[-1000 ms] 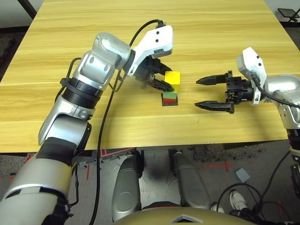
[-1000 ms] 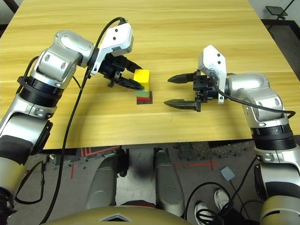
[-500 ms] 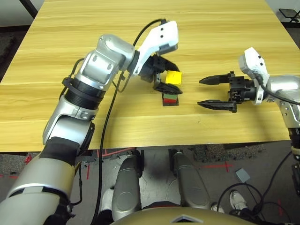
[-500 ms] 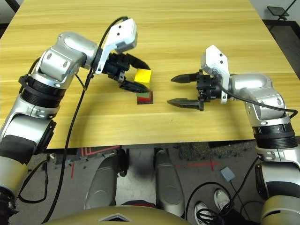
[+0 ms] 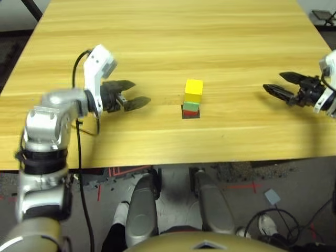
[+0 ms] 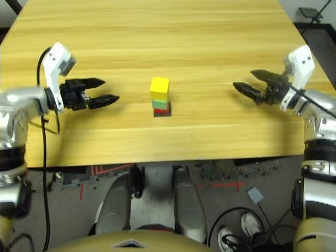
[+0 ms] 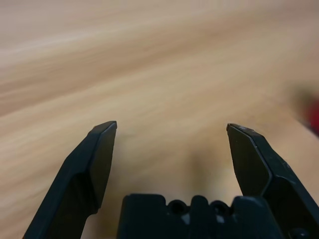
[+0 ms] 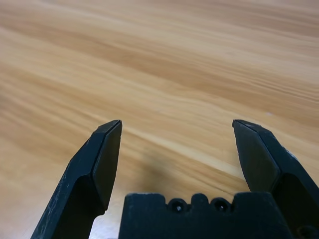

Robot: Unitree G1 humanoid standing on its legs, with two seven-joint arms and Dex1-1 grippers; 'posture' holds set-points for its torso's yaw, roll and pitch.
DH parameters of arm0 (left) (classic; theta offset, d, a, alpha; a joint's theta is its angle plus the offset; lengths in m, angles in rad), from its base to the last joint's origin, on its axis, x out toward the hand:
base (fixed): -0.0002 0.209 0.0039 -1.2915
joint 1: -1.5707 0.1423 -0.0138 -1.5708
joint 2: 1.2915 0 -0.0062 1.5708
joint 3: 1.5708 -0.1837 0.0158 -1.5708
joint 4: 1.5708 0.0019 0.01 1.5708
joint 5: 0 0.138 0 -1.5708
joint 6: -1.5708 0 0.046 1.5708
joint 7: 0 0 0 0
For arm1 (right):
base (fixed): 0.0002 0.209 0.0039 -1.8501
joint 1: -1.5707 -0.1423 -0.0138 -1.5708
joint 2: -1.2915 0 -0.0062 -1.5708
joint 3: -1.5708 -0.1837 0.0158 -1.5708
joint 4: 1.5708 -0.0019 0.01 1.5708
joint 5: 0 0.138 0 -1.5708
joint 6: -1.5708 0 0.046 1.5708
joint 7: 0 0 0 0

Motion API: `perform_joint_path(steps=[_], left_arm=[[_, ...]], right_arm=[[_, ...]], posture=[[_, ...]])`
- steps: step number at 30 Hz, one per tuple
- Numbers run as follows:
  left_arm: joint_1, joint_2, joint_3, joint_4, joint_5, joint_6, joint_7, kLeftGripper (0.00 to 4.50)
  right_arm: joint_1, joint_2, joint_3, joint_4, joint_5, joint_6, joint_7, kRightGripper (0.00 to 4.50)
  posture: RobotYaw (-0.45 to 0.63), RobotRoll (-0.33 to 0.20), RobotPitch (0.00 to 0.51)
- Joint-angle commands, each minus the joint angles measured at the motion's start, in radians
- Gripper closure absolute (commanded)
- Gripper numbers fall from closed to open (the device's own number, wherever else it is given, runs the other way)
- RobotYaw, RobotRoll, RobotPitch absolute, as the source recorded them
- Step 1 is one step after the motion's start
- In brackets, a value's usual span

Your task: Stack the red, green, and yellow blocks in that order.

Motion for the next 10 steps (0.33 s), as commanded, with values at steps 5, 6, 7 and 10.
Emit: perform_joint_path(steps=[5, 6, 7, 10], left_arm=[[0.108, -0.077, 0.053, 0.116, 0.137, -0.532, 0.283, 0.01], [0.115, -0.071, 0.058, 0.141, 0.143, -0.574, 0.296, 0.01], [0.119, -0.066, 0.06, 0.165, 0.144, -0.607, 0.304, 0.01], [0.121, -0.034, 0.06, 0.245, 0.157, -0.702, 0.323, 0.01]], right_arm=[[0.005, -0.005, -0.09, 0.221, -0.028, -0.21, -0.157, 0.0], [-0.002, -0.008, -0.094, 0.248, -0.033, -0.231, -0.174, 0.0], [-0.01, -0.013, -0.095, 0.272, -0.039, -0.247, -0.186, 0.0], [-0.024, -0.026, -0.096, 0.323, -0.052, -0.278, -0.213, 0.0]], posture=[[0.06, -0.057, 0.247], [0.06, -0.059, 0.246], [0.06, -0.062, 0.246], [0.05, -0.072, 0.243]])
